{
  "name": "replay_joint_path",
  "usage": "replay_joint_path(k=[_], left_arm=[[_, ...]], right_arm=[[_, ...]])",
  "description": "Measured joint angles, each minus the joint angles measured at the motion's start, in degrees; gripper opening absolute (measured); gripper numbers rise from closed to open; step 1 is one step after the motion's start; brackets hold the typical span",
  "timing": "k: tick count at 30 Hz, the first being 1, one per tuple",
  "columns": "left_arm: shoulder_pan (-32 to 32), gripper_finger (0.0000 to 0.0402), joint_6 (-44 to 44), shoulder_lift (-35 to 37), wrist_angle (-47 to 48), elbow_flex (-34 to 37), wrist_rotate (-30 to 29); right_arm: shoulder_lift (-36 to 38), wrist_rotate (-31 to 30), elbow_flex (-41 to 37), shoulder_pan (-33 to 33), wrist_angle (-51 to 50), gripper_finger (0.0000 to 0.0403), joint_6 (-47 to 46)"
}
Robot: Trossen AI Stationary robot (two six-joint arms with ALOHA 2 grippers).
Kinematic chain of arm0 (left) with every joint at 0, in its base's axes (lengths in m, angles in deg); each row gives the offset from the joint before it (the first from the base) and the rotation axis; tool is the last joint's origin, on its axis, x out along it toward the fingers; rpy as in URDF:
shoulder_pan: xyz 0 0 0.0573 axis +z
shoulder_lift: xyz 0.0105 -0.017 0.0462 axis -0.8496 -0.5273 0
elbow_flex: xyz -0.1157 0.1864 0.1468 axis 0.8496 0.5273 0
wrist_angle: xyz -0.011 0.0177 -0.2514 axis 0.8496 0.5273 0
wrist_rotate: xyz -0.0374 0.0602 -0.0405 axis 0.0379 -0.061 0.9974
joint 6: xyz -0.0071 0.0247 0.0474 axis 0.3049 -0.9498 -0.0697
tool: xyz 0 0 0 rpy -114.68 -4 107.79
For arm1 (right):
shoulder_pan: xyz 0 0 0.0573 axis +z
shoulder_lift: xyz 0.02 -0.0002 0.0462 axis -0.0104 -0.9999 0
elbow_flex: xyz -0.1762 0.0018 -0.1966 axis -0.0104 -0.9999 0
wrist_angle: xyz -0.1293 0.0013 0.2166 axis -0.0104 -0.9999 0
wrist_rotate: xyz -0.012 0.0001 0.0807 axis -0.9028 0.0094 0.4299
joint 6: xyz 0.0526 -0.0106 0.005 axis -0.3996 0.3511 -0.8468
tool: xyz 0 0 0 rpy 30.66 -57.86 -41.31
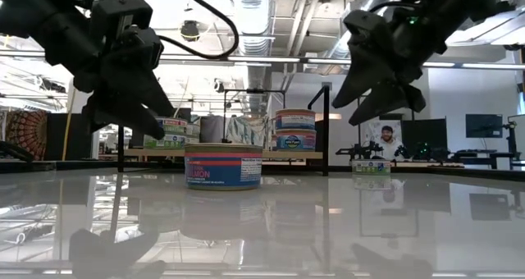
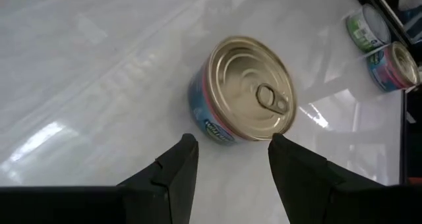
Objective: Stack canned seafood by type on shelf
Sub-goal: Put the blue tuna can on the shelf
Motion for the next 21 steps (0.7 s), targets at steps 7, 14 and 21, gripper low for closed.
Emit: replay_joint_path(k=[7, 14, 21], left_arm=[[-0.1, 0.0177, 1.0, 0.0, 0.1, 0.0, 0.3], [-0.1, 0.0177, 3.9, 0.0, -0.2, 0.0, 0.4], [0.8, 0.0177, 6.6, 0.0, -0.2, -0.1, 0.4]], right_arm=[[0.0, 0.1, 0.0, -0.7, 1.8, 0.0240, -1.4], [-2.5, 2.6, 3.6, -0.9, 9.0, 0.0240, -1.4], [-14.9, 3.0, 17.5, 0.4, 1.7, 0.0240, -3.8]])
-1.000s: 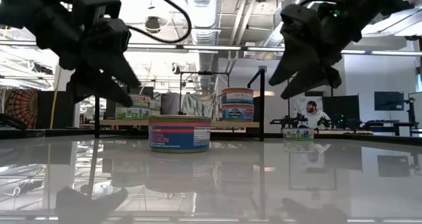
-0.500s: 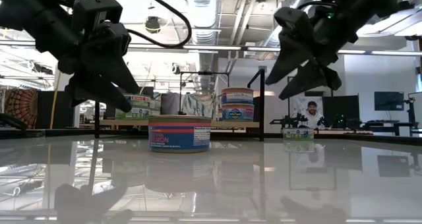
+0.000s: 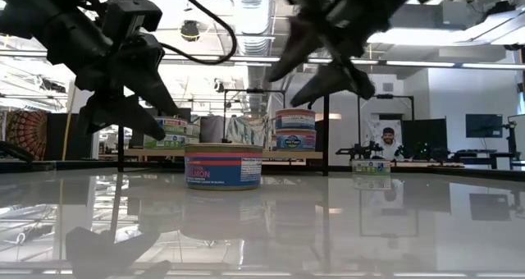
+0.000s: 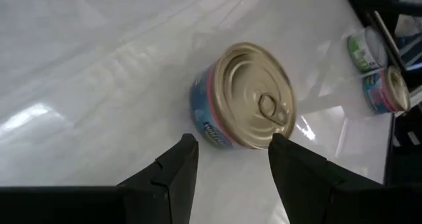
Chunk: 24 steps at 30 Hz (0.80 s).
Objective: Stack canned seafood by type on shelf
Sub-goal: Put the blue tuna can on the shelf
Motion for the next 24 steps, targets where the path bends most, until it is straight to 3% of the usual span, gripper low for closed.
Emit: replay_joint_path(k=[5, 10, 17, 24], left_arm=[[0.0, 0.0177, 4.0, 0.0, 0.3, 0.0, -0.1], [0.0, 0.0177, 7.2, 0.0, 0.1, 0.0, 0.8], [0.0, 0.0177, 14.6, 0.0, 0.3, 0.0, 0.1], [0.0, 0.0177, 14.7, 0.0, 0.6, 0.0, 0.2]], right_arm=[[-6.2, 1.7, 8.9, 0.0, -9.4, 0.0240, -6.4], [-10.6, 7.5, 11.1, -0.6, -13.5, 0.0240, -10.8], [-14.3, 10.8, 11.0, -0.4, -9.0, 0.0240, -11.7], [-13.6, 10.8, 11.0, 0.0, -7.0, 0.0240, -10.1]])
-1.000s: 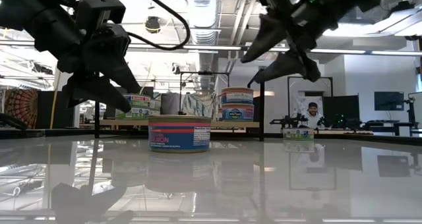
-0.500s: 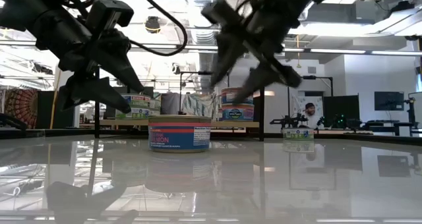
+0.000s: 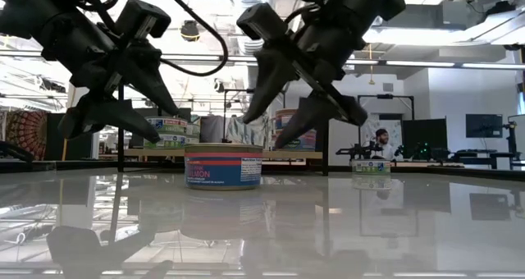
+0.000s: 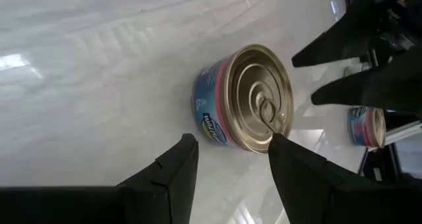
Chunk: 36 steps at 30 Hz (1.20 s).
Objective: Stack canned seafood by type on shelf
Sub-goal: Put the blue tuna can on the shelf
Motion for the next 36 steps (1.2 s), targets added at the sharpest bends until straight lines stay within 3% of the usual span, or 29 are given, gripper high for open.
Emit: replay_joint_path(k=[8, 17, 21, 29, 36], left_arm=[[0.0, 0.0194, -0.6, 0.0, -0.1, 0.0, -0.9], [0.0, 0.0313, -1.0, 0.0, -0.1, 0.0, -2.3], [0.0, 0.0346, -0.4, 0.0, -0.3, 0.0, -2.4], [-0.1, 0.0351, 5.5, 0.0, -0.3, 0.0, -2.4], [-0.1, 0.0351, 8.1, 0.0, -0.3, 0.0, -2.4]], right_arm=[[0.0, 0.0, 0.0, 0.5, 0.0, 0.0240, 0.4], [-0.6, -0.2, 0.0, 0.8, 2.2, 0.0240, 0.6], [-1.7, -1.0, -0.1, 0.7, 3.3, 0.0240, 0.1], [-2.4, -2.0, -0.1, 0.7, 5.1, 0.0234, 0.0], [-3.4, -2.0, -0.1, -0.3, 4.3, 0.0177, -1.6]])
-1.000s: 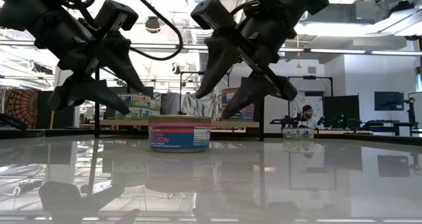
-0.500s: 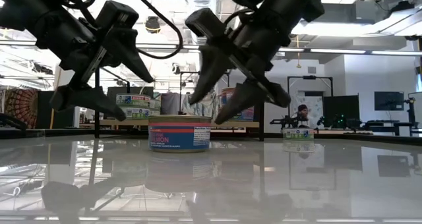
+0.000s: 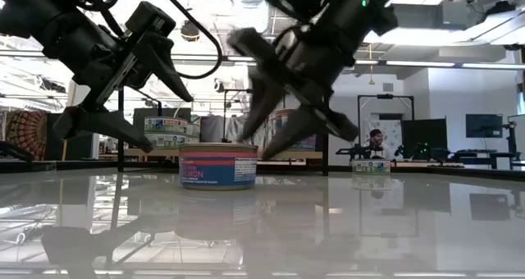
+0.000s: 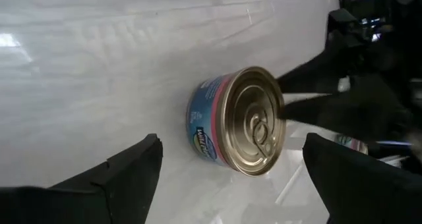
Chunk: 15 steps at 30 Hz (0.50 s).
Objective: Stack canned seafood by type on shelf
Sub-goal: Put the blue tuna can on the shelf
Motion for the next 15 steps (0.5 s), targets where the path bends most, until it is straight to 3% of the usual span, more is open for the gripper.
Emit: replay_joint_path(k=[4, 10, 15], left_arm=[[0.0, 0.0351, 1.4, -3.6, -2.1, -0.1, 1.0], [-0.4, 0.0350, 4.4, -12.9, -13.6, 0.0, 2.9], [-0.3, 0.0350, 5.1, -14.8, -15.8, -0.1, 4.1]], right_arm=[[-1.5, 0.1, 0.0, -0.1, 1.7, 0.0153, -0.1], [-1.7, 0.4, 0.0, -0.1, 1.9, 0.0137, -0.1], [-1.7, 0.4, 0.0, -0.1, 1.8, 0.0126, 0.0]])
